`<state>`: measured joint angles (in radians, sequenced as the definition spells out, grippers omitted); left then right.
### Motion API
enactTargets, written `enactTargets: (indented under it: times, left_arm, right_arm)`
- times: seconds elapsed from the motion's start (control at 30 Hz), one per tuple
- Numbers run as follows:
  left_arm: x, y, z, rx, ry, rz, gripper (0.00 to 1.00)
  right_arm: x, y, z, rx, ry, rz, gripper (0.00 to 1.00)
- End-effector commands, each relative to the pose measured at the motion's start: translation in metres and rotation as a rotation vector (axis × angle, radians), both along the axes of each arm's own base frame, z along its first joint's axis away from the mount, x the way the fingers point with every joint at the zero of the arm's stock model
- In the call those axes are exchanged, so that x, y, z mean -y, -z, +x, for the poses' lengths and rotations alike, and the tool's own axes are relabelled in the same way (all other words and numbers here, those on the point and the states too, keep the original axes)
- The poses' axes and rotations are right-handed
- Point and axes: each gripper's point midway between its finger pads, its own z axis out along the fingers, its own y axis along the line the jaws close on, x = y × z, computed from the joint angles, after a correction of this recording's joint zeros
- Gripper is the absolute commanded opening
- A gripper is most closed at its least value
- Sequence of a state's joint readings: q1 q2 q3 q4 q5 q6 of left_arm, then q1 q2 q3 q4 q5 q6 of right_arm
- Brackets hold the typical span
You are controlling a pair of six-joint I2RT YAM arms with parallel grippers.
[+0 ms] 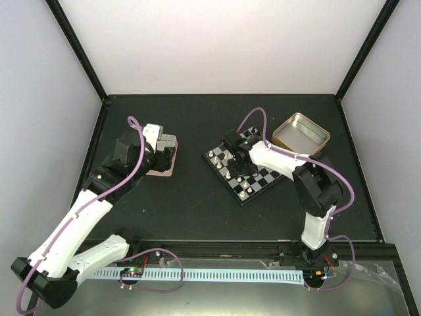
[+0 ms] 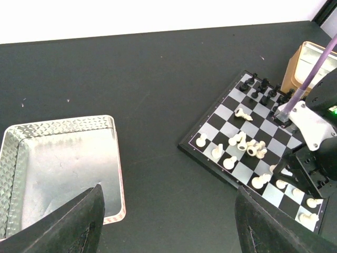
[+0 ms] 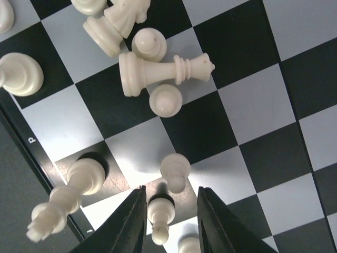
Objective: Set up the chess pieces on the board
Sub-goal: Adjust the chess piece on the chessboard.
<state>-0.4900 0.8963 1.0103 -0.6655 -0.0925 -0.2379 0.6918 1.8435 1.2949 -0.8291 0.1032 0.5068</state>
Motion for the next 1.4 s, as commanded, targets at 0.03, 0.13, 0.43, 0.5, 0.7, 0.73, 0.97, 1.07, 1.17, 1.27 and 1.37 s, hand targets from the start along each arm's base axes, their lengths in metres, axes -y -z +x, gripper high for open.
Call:
enactTargets:
  times: [0.03,0.13,0.43,0.5,0.7,0.73,0.97,1.07,1.17,1.27,1.37]
  left_arm:
    - [0.0,-0.008,0.0,0.031,0.008,-0.013,0.69]
    - [-0.001,-0.008,0.0,0.031,0.006,-0.014,0.69]
    - [-0.001,-0.008,0.0,0.03,0.007,-0.016,0.69]
    - [-0.001,-0.008,0.0,0.03,0.007,-0.017,0.69]
    - [-0.001,-0.008,0.0,0.03,0.008,-0.019,0.69]
    - [-0.002,-0.008,0.0,0.03,0.006,-0.02,0.69]
    - [-0.002,-0.007,0.0,0.028,0.006,-0.021,0.69]
    - [-0.002,-0.006,0.0,0.026,0.007,-0.02,0.69]
    - [-0.002,-0.006,0.0,0.027,0.009,-0.021,0.69]
    - [-0.001,-0.006,0.0,0.026,0.011,-0.022,0.69]
    - [-0.001,-0.005,0.0,0.024,0.01,-0.022,0.69]
  right_arm:
    - [-0.007,-0.002,0.014,0.046,0.008,-0.007,0.25]
    - [-0.006,0.0,0.018,0.053,0.008,-0.025,0.22]
    - [-0.006,0.005,0.023,0.059,-0.003,-0.043,0.14]
    - [-0.008,0.005,0.022,0.054,-0.009,-0.032,0.11]
    - [-0.018,0.001,0.024,0.06,-0.019,0.017,0.1]
    - [-0.019,0.002,0.025,0.06,-0.018,0.018,0.1]
    - [-0.022,0.003,0.027,0.06,-0.019,0.027,0.1]
    - [-0.025,0.001,0.026,0.054,-0.019,0.044,0.13]
    - [-0.025,-0.003,0.027,0.056,-0.013,0.043,0.19]
    - [-0.023,-0.011,0.03,0.072,-0.007,0.032,0.25]
    - [-0.024,-0.025,0.039,0.116,0.005,0.034,0.26]
